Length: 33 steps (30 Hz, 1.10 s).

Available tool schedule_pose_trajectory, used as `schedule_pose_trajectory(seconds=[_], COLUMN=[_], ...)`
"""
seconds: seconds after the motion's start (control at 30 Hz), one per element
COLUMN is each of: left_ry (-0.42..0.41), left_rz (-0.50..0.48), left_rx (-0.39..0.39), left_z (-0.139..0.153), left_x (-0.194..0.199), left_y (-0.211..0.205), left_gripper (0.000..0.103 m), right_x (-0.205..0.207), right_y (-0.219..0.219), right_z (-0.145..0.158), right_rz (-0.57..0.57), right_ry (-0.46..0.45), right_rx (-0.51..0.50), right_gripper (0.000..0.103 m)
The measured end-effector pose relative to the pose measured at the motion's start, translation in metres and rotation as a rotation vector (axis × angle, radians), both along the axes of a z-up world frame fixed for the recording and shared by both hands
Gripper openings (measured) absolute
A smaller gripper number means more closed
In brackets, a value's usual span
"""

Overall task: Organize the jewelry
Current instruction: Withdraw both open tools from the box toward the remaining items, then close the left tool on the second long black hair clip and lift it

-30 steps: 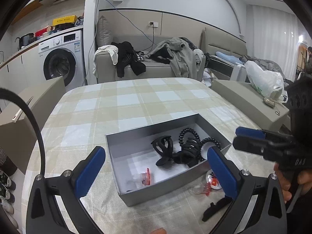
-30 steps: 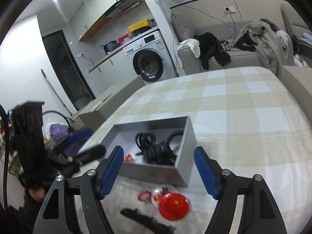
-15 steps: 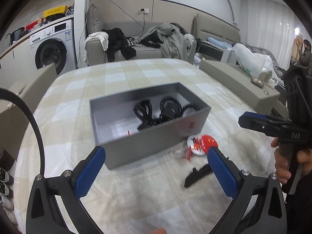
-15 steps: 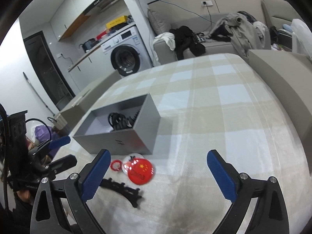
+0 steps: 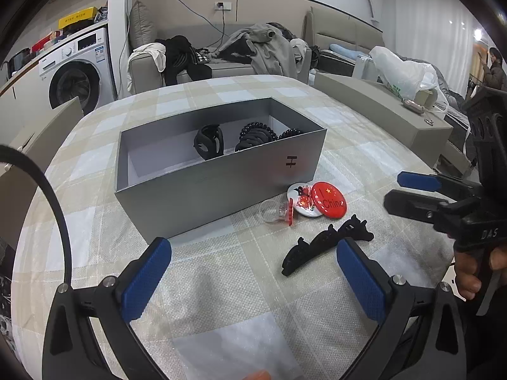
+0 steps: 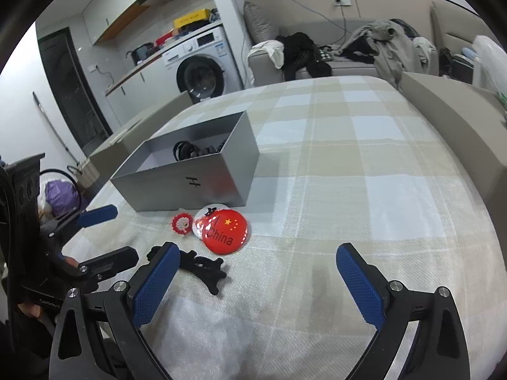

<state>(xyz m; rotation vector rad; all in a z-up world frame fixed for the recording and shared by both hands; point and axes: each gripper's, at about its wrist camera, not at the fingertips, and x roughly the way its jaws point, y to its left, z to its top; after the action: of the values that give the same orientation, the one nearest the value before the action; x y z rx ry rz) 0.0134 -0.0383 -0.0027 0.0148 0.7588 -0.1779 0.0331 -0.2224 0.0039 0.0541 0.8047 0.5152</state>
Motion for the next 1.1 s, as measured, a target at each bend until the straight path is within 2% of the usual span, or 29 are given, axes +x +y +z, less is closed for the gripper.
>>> schedule_pose_trajectory(seconds=[0.1,0.23,0.4,0.63,0.87,1.0,1.1], left_ry=[0.003,0.015,0.028,0.036,0.037,0.043,0.055], left_rz=[-0.001,0.014,0.05,0.055,0.059,0.035,-0.003], left_rx=[0.005,0.021,0.048,0.05,0.061,0.043,0.035], left_z=[-0.001,-0.005,-0.007,-0.01,-0.01,-0.011,-0.012], left_x=[0.001,0.003,0.005,0.005,0.005,0.005,0.003], left_y=[0.0,-0.001,0.003,0.007,0.008,0.007,0.0], left_gripper=[0.102,0.102,0.102,0.102,0.102,0.102,0.102], right_x=[-0.008,-0.008,-0.005,-0.007,-0.022,-0.021,-0.012], right_y=[-0.007,0.001,0.015,0.032,0.058,0.05,0.034], right_z=[0.006,0.004,-0.01,-0.023,-0.024,-0.02,-0.016], right_rz=[-0.022,-0.037,-0.035,0.004,0.119,0.1,0.039], right_ry=[-0.042,-0.062,-0.059,-0.041,-0.076,-0.089,-0.077], right_rx=[0.013,-0.096,-0.232,-0.314,-0.312,-0.304,-0.277], right_gripper=[0.098,0.093,0.092,0.092,0.09,0.09,0.09])
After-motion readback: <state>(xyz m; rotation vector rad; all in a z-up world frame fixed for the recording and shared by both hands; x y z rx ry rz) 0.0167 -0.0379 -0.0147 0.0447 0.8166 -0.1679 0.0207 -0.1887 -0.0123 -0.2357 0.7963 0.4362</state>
